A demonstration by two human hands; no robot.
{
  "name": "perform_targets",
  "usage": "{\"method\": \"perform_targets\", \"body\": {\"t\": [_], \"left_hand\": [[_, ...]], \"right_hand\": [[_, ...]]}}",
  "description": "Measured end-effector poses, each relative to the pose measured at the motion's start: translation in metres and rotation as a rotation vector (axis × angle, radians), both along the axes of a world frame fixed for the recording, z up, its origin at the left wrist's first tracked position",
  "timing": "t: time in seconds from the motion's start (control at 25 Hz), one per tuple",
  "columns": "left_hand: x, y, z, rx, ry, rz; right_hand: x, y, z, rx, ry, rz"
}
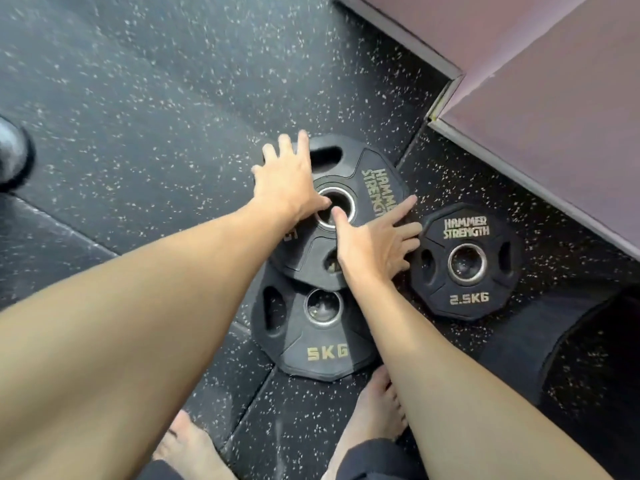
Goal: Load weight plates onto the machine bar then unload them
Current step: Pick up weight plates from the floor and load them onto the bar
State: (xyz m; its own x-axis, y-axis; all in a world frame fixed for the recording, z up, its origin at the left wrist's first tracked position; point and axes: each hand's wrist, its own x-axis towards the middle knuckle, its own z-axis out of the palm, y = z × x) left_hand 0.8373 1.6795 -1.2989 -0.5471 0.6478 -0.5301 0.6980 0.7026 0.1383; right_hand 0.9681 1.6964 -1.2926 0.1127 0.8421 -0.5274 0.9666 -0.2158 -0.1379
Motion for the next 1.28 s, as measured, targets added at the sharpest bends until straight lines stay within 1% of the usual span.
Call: {"method": "perform_targets", "body": {"t": [0.08,0.16,0.32,0.44,0.6,0.72,0.8,0.96,1.16,1.28], "left_hand": [[0.003,0.008,0.0,0.027,0.049,0.015],[0.004,0.007,0.011,0.029,0.027,0.085],[0.006,-0.019,0.05,-0.012,-0.065,0.324],[-0.001,-0.04,0.112,0.005,-0.103,0.426],[-0.022,-0.042,0.233,0.121,-0.075,0.446],[-0.041,-0.033,0.358,0.268,0.047,0.432],[-0.05,-0.03,0.451,0.363,0.144,0.444],[-0.055,-0.042,0.634,0.625,0.314,0.465],[-0.049,-0.085,0.88,0.923,0.516,0.547],[-0.038,-0.122,0.999,1.066,0.63,0.558]], "right_hand": [[0.0,0.004,-0.002,0.009,0.039,-0.028],[0.002,0.008,0.005,-0.008,0.087,-0.023],[0.011,0.007,0.043,0.008,0.129,0.143],[0.012,0.002,0.107,0.046,0.206,0.255],[-0.006,0.012,0.219,0.143,0.297,0.339],[-0.033,0.031,0.335,0.242,0.404,0.378],[-0.046,0.045,0.421,0.347,0.501,0.424],[-0.063,0.059,0.605,0.545,0.657,0.562],[-0.078,0.041,0.85,0.81,0.919,0.699],[-0.081,0.014,0.97,0.949,1.042,0.774]]}}
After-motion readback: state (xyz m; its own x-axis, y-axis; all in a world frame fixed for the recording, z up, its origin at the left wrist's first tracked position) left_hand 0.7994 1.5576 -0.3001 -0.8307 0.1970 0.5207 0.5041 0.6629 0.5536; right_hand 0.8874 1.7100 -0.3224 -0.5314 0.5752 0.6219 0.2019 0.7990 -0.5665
